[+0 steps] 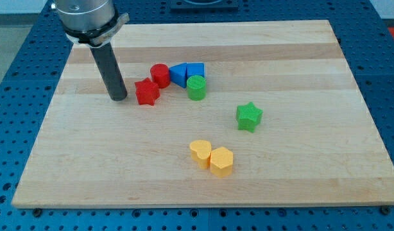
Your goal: Place the red star below the red circle
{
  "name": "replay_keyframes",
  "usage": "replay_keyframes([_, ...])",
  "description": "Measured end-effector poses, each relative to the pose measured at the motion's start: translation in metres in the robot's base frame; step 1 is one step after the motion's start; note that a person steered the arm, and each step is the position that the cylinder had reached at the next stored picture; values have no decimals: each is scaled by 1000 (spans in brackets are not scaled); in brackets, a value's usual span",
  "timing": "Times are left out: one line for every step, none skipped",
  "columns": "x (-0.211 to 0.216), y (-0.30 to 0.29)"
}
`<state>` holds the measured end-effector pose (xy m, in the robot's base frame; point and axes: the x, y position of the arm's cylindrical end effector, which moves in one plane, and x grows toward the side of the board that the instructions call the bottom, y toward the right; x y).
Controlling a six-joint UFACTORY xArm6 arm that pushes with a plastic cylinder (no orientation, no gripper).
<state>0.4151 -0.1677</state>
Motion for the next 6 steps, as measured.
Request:
replay_keyframes([0,7])
replay_keyframes([0,16])
replay_keyframes([0,25])
replay_keyframes([0,33])
replay_keyframes([1,35])
replay_keyframes([1,35])
